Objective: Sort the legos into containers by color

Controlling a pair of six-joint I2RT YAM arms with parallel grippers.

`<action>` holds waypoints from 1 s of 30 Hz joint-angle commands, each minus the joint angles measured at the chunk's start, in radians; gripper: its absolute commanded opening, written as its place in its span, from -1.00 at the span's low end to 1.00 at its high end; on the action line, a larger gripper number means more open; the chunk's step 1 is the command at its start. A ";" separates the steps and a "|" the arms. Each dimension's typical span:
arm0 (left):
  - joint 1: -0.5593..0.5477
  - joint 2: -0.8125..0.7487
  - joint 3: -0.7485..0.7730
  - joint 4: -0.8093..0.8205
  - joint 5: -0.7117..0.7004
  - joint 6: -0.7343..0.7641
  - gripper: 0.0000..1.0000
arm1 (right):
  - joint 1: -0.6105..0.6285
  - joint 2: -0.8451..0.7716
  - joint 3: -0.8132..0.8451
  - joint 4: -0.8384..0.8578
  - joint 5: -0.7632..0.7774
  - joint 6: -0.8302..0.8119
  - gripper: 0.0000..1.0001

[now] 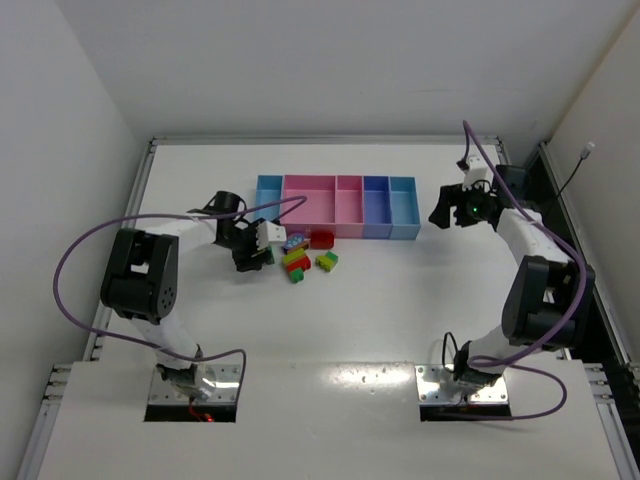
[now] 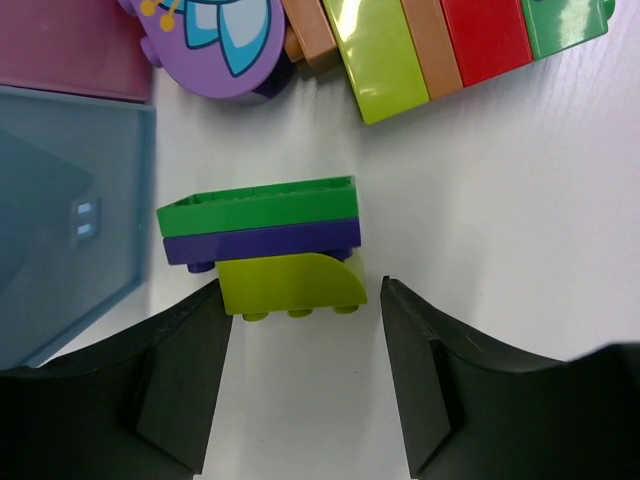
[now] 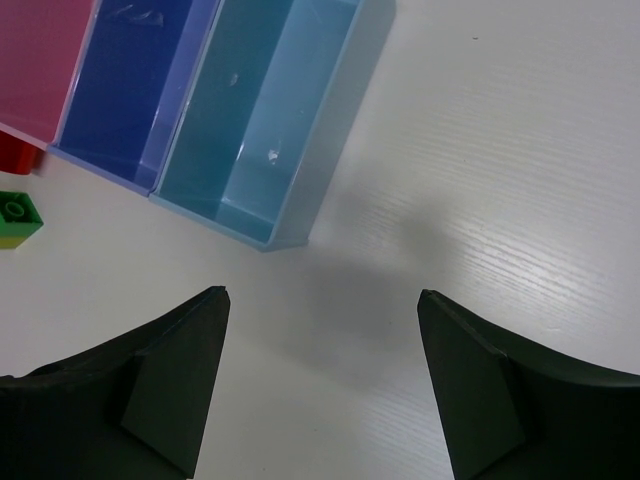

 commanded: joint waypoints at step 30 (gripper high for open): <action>-0.019 0.041 0.089 0.019 0.037 -0.127 0.69 | 0.007 0.033 0.057 -0.008 -0.029 -0.047 0.54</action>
